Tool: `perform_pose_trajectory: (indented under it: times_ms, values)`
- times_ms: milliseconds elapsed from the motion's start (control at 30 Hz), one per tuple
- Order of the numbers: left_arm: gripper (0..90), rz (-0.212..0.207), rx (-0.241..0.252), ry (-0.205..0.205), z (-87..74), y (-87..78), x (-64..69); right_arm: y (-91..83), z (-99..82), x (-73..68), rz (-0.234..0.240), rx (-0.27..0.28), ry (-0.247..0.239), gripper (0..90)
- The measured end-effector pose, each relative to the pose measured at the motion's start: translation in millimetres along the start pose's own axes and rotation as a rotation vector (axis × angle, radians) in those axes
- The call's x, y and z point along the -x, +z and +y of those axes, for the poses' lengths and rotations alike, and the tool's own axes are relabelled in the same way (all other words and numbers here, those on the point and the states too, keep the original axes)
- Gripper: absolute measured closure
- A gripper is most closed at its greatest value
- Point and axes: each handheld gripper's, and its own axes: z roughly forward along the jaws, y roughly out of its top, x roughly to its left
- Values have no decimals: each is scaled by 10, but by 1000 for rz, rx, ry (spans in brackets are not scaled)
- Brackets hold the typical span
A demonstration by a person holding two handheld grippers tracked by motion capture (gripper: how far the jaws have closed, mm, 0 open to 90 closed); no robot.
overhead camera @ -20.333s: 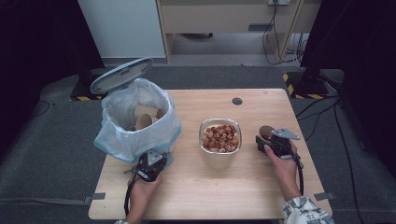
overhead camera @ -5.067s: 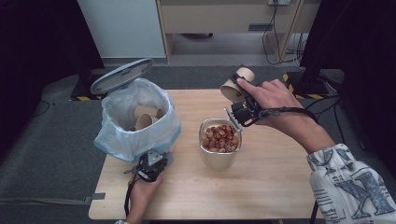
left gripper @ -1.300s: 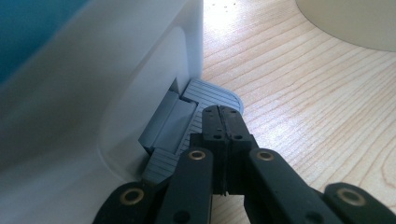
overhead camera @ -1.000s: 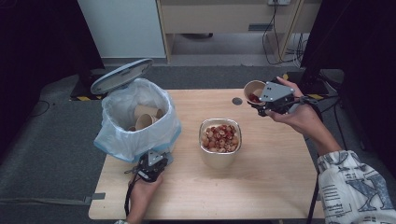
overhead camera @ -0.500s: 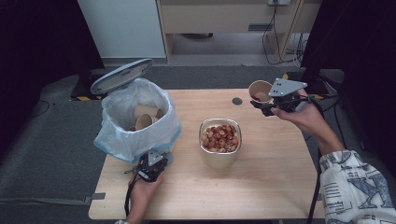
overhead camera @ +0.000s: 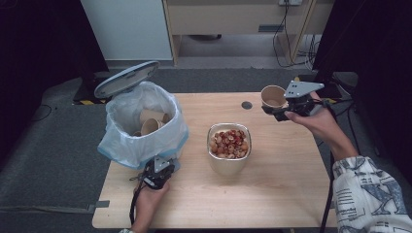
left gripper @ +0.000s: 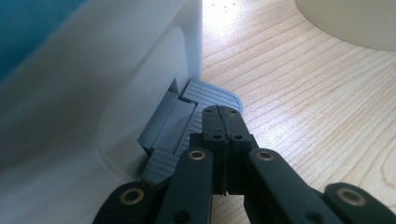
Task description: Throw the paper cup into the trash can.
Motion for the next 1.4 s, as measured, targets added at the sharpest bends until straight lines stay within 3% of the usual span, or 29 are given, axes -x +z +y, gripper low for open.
perform_pose_trajectory:
  times_ms: [333,733,1400]
  values:
    - [892,1,0,4,1,1,4,42,-79,104,97,13,127,312]
    - [892,2,1,6,1,2,6,114,-70,130,196,30,204,312]
    - [892,1,2,6,1,2,7,189,276,71,194,30,186,315]
